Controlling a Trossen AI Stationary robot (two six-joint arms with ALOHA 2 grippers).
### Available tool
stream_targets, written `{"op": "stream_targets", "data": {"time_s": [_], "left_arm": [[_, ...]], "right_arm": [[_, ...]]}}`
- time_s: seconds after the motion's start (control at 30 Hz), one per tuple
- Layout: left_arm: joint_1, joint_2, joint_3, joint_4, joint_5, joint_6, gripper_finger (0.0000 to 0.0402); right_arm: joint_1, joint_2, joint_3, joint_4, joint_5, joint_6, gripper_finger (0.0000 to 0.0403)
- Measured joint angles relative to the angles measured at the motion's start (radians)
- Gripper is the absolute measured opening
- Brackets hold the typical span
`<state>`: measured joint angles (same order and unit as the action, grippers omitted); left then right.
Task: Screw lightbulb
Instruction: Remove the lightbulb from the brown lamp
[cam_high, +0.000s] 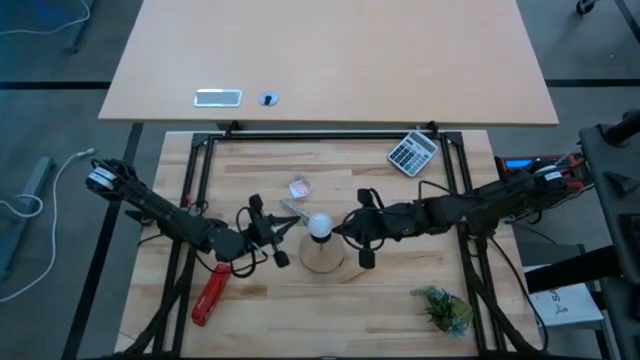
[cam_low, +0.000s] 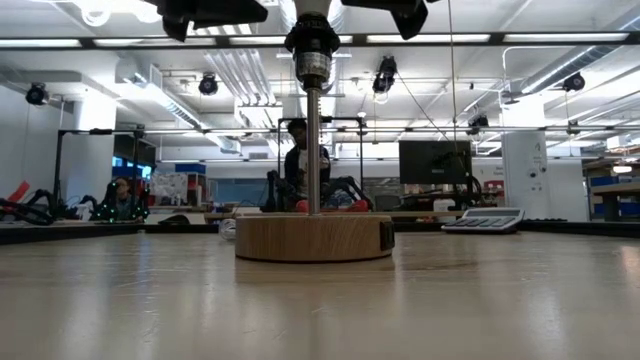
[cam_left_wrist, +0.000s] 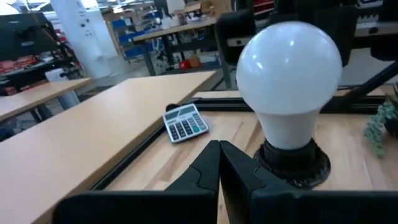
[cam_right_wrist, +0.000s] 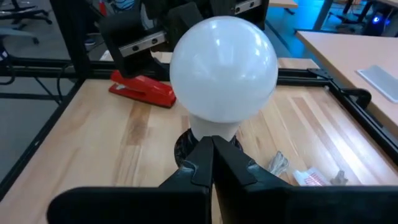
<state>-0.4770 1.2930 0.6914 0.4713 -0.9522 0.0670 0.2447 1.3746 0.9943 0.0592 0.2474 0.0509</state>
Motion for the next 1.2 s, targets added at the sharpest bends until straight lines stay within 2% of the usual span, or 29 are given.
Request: {"op": "stream_targets", "data": {"time_s": [0.1, 0.33, 0.6, 0.87, 1.2], "left_arm": [[0.000, 0.000, 0.000, 0.020, 0.005, 0.019, 0.0000], [0.016, 0.000, 0.000, 0.035, 0.107, 0.021, 0.0000], [0.036, 0.000, 0.000, 0.078, 0.163, 0.018, 0.0000], [0.038, 0.000, 0.000, 0.079, 0.172, 0.015, 0.0000], [0.047, 0.000, 0.000, 0.084, 0.235, 0.014, 0.0000]], "right_arm": [[0.000, 0.001, 0.000, 0.008, 0.000, -0.001, 0.0001], [0.000, 0.001, 0.000, 0.037, 0.001, 0.000, 0.0000], [0.000, 0.001, 0.000, 0.036, 0.018, 0.000, 0.0000], [0.000, 0.001, -0.001, 0.047, 0.017, 0.001, 0.0000], [0.000, 0.001, -0.002, 0.055, 0.023, 0.000, 0.0000]]}}
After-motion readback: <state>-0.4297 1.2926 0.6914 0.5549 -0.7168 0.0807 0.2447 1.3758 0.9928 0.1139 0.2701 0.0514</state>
